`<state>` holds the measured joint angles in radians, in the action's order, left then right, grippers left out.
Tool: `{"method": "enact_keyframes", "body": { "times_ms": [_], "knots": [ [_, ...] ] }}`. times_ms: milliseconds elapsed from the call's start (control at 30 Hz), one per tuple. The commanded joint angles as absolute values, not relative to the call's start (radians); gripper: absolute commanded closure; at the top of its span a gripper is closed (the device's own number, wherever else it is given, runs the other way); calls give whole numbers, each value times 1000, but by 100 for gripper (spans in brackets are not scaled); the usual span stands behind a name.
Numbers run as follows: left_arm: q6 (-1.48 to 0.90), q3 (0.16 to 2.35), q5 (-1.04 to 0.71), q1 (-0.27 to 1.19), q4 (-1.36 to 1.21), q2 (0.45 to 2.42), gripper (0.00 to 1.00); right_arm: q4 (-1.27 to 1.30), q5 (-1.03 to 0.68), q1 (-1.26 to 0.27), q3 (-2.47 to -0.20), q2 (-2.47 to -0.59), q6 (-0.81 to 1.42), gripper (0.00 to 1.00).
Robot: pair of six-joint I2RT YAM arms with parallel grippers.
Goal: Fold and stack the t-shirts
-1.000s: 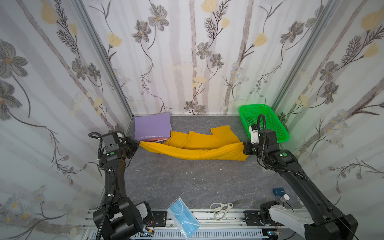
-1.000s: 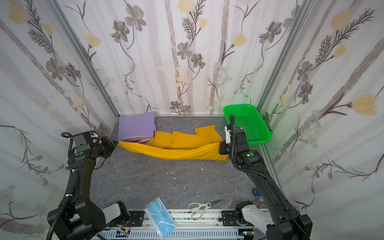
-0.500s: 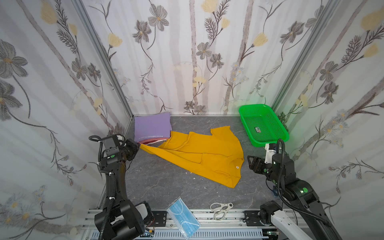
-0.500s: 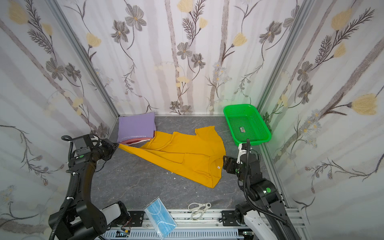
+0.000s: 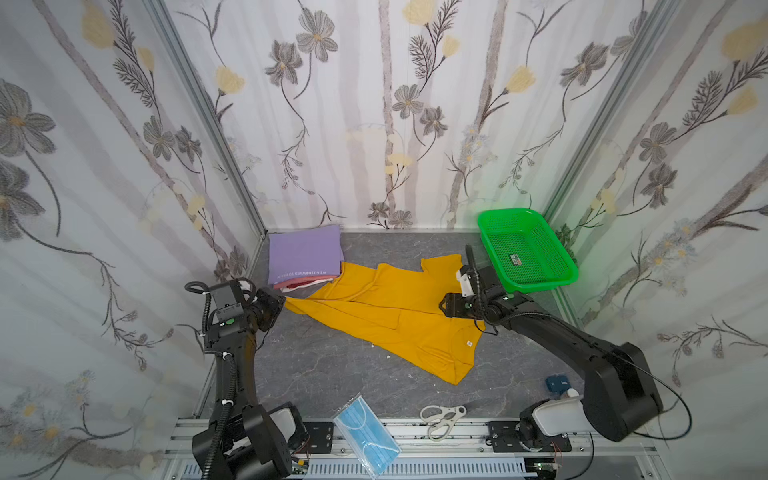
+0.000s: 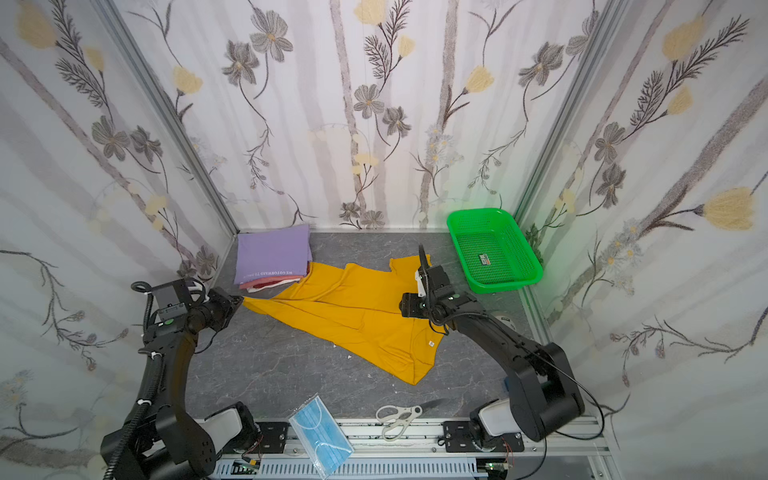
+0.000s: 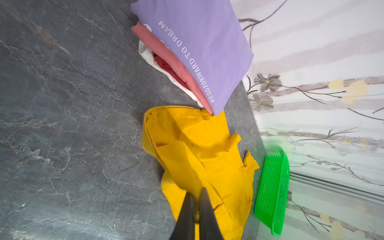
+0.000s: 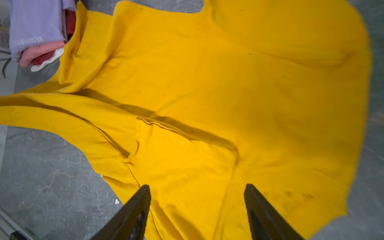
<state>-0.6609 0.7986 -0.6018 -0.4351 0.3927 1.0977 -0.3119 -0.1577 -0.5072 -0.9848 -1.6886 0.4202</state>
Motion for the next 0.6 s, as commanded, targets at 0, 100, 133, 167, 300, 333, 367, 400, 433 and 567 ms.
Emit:
{"method": "enact_keyframes", "body": {
  "times_ms": [0, 100, 133, 167, 300, 333, 367, 400, 433, 567],
  "knots": [
    [-643, 790, -620, -436, 366, 1100, 100, -247, -167, -552, -1055, -1815, 402, 28],
    [-638, 790, -627, -436, 365, 1105, 100, -244, -122, -553, -1063, -1879, 427, 28],
    [-636, 790, -629, -435, 364, 1107, 100, -239, -114, -549, -1050, -1881, 432, 28],
    [-634, 790, -630, -436, 364, 1109, 100, -233, -111, -546, -1035, -1876, 436, 28],
    [-634, 780, -640, -435, 346, 1123, 100, -208, -92, -525, -947, -1819, 446, 28],
    [-636, 779, -644, -435, 341, 1128, 100, -200, -89, -518, -925, -1803, 449, 29],
    [-638, 777, -646, -436, 335, 1132, 100, -193, -91, -510, -909, -1794, 449, 29],
    [-640, 776, -649, -436, 331, 1136, 100, -190, -93, -501, -896, -1789, 448, 29],
    [-640, 776, -651, -436, 328, 1140, 100, -189, -92, -492, -887, -1787, 448, 30],
    [-638, 775, -651, -435, 328, 1139, 100, -174, -102, -479, -866, -1790, 441, 36]
  ]
}}
